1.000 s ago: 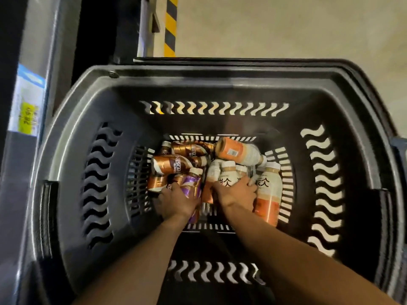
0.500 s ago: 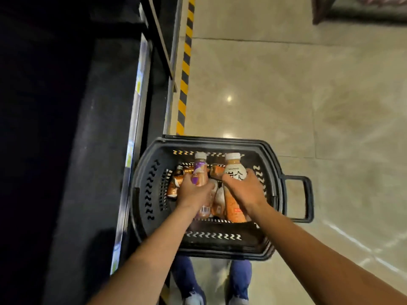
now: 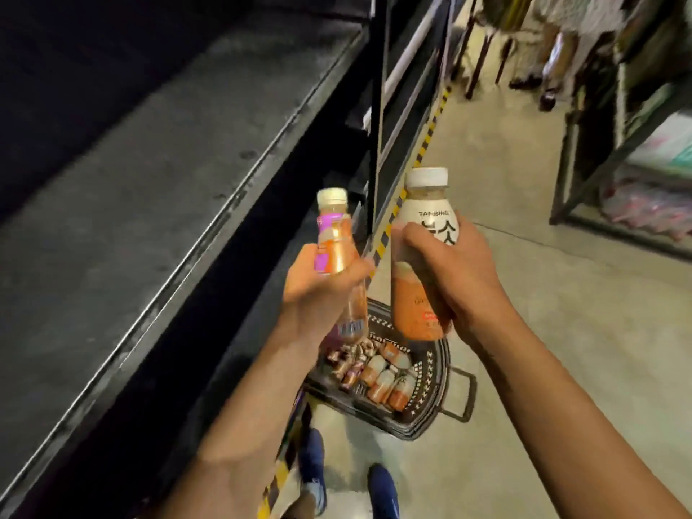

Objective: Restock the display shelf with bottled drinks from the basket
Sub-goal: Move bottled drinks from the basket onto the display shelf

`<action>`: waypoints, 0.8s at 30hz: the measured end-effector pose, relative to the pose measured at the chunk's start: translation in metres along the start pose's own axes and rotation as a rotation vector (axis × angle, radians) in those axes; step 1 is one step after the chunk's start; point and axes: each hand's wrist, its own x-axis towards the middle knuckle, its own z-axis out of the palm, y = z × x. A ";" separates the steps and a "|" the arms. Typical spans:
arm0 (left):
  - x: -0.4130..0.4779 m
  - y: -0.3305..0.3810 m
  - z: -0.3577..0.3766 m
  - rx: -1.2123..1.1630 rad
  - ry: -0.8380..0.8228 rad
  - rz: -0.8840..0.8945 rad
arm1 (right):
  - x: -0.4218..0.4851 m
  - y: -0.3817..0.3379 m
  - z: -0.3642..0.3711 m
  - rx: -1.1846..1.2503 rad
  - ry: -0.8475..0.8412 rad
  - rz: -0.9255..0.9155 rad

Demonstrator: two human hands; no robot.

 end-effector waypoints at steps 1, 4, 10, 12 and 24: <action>-0.019 0.015 -0.013 -0.031 0.031 0.026 | -0.012 -0.019 0.006 0.009 -0.052 -0.039; -0.078 0.047 -0.056 -0.109 0.174 0.083 | -0.050 -0.066 0.033 0.010 -0.228 -0.140; -0.205 0.058 -0.148 -0.143 0.465 0.180 | -0.145 -0.121 0.108 0.016 -0.578 -0.260; -0.250 0.054 -0.178 -0.153 0.586 0.204 | -0.184 -0.134 0.135 0.027 -0.703 -0.291; -0.532 -0.032 -0.325 -0.218 1.257 0.312 | -0.484 -0.161 0.262 0.157 -1.377 -0.474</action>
